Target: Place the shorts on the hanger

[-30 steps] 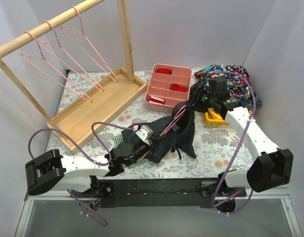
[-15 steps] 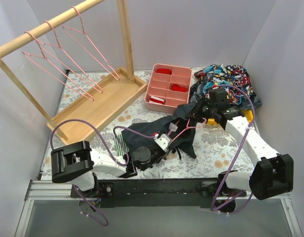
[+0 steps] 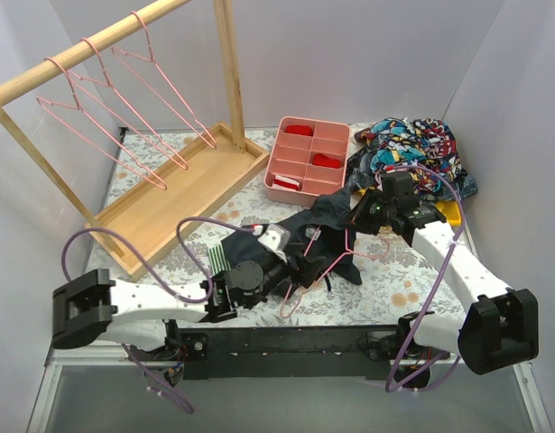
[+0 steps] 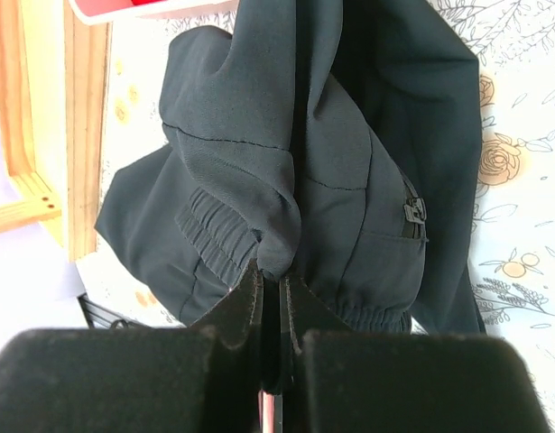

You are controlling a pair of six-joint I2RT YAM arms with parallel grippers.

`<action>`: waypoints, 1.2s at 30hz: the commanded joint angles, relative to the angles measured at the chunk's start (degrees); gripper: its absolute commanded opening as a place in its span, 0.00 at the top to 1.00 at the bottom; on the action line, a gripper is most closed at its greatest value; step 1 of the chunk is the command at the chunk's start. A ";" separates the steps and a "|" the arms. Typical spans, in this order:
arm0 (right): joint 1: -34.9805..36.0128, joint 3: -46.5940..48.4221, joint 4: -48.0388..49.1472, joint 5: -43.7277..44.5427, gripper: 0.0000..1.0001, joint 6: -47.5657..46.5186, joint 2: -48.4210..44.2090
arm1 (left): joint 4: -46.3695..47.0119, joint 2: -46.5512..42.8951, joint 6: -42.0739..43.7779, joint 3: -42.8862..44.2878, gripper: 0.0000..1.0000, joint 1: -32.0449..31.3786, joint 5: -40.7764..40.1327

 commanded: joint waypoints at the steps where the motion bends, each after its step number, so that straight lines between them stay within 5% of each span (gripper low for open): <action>1: 0.17 3.41 -2.11 -1.08 0.99 -2.29 -2.58 | -22.76 -8.40 -21.07 0.65 0.37 2.42 -6.08; 5: 0.17 5.35 -4.83 0.15 0.99 -4.14 -4.61 | -38.59 -8.50 -27.34 3.55 0.43 8.66 3.67; 12: 0.17 6.06 -9.58 4.99 0.99 -7.22 -8.13 | -50.04 -1.56 -26.46 10.06 0.49 8.58 12.65; 18: 0.26 5.44 -10.73 7.72 0.99 -7.93 -9.71 | -57.51 4.05 -24.97 15.59 0.38 5.69 9.32; 25: 0.26 5.70 -9.33 8.42 0.99 -6.00 -9.54 | -61.30 12.32 -25.05 19.64 0.36 4.01 3.35; 29: 0.26 5.53 -8.09 8.42 0.99 -3.72 -9.45 | -62.79 14.44 -25.49 21.05 0.55 4.01 -0.70; 33: 0.26 6.84 -9.49 10.61 0.99 -0.81 -8.31 | -64.20 13.22 -25.14 22.45 0.90 4.01 -1.76; 36: 0.26 9.21 -12.13 12.20 0.99 0.33 -6.55 | -65.95 9.62 -25.58 22.10 1.00 4.10 -1.85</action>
